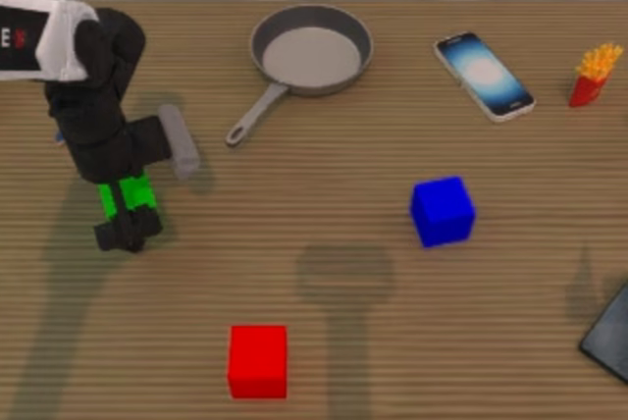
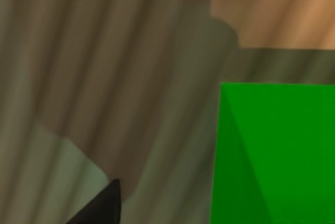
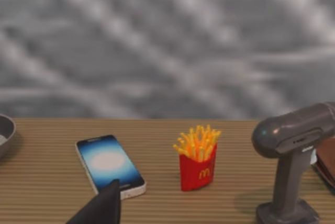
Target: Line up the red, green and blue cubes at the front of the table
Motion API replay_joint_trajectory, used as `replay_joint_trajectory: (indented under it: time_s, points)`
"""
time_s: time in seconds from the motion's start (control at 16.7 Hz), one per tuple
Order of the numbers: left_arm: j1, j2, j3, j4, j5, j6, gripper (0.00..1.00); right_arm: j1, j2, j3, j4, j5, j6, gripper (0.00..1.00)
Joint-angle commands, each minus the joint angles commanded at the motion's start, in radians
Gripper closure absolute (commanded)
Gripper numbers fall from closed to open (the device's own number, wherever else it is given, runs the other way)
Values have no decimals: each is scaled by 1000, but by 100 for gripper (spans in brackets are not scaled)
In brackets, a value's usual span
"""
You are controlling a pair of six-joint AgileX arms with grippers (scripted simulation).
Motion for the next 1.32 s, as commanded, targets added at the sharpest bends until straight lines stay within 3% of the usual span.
replay_joint_trajectory:
  time_s: [0.06,0.84,1.32]
  points:
    - [0,0,0,0,0,0,0,0,0,0,0,0,0,0]
    - [0,0,0,0,0,0,98,0,0,0,0,0,0,0]
    - [0,0,0,0,0,0,100,0,0,0,0,0,0,0]
